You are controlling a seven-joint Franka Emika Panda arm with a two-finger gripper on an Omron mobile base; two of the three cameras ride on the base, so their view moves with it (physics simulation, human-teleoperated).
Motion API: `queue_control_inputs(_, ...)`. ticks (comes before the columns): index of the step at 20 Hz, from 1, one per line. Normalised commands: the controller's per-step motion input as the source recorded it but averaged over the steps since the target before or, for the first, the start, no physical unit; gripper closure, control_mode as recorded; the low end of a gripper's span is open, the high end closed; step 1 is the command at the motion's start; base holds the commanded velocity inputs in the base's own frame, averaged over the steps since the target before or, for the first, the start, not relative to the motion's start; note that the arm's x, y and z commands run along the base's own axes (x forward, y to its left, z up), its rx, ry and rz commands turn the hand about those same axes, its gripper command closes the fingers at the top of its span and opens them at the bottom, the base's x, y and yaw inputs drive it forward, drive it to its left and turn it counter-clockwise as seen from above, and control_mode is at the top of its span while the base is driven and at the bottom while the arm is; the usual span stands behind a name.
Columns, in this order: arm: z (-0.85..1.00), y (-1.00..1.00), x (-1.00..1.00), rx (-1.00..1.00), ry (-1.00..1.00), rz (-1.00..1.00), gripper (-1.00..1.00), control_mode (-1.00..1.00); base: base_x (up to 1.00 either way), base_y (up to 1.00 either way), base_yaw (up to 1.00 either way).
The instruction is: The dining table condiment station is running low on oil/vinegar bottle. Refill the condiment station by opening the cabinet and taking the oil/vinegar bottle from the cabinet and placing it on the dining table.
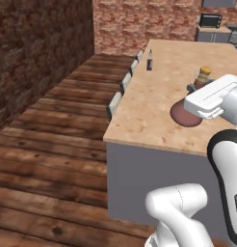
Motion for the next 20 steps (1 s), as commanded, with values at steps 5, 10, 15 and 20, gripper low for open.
queue_control_inputs(5, 0.00, 0.00, 0.00, 0.00, 0.00, 0.00, 1.00, 1.00, 0.50, 1.00, -0.40)
queue_control_inputs(10, 0.00, 0.00, 0.00, 0.00, 0.00, 0.00, 1.00, 1.00, 0.50, 1.00, -0.40)
queue_control_inputs(15, 0.00, 0.00, 0.00, 0.00, 0.00, 0.00, 1.00, 1.00, 0.50, 1.00, -0.41)
queue_control_inputs(20, 0.00, 0.00, 0.00, 0.00, 0.00, 0.00, 1.00, 1.00, 0.53, 1.00, -0.43)
